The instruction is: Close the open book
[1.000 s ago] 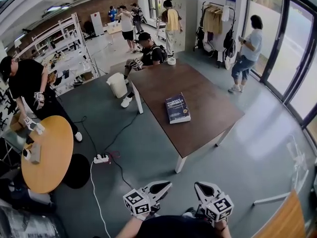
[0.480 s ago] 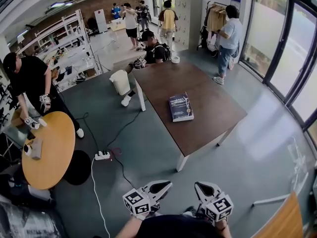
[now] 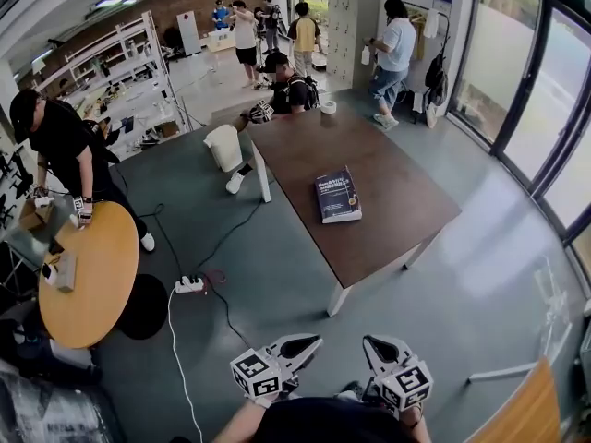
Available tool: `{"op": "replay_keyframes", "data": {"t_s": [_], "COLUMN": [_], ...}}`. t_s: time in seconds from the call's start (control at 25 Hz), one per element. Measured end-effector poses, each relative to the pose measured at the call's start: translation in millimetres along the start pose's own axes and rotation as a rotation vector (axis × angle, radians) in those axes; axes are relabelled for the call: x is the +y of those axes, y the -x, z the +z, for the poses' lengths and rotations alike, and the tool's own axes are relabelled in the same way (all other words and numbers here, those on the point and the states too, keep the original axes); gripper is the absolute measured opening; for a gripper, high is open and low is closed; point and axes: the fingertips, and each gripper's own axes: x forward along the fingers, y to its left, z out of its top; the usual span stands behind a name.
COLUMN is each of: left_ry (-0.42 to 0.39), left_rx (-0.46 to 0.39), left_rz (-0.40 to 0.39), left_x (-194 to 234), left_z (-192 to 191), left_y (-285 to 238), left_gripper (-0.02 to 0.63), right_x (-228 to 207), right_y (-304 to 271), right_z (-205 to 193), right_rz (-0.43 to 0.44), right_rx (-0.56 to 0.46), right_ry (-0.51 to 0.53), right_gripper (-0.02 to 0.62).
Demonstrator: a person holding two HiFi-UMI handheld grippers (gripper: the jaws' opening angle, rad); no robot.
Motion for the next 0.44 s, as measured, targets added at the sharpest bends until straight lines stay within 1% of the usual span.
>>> {"op": "replay_keyframes", "data": {"t_s": [0.16, 0.28, 0.44], "left_ry": [0.004, 0.003, -0.004], "left_rx": [0.008, 0.013, 0.011], "left_rz": [0.0, -0.002, 0.003], "left_x": [2, 3, 6], "left_z": [-3, -5, -6], "left_y": [3, 3, 4], "left_gripper": [0.003, 0.003, 0.003], "right_x": [0, 1, 2], "right_y": [-4, -3, -4], "right_z": [7, -2, -11], "right_rz": [-0.007, 0.015, 0.017], "right_rx": [-0.015, -0.013, 0.005], "right_ry": [0.006, -0.002, -0.007], "right_gripper": [-0.014, -0.014, -0.014]}}
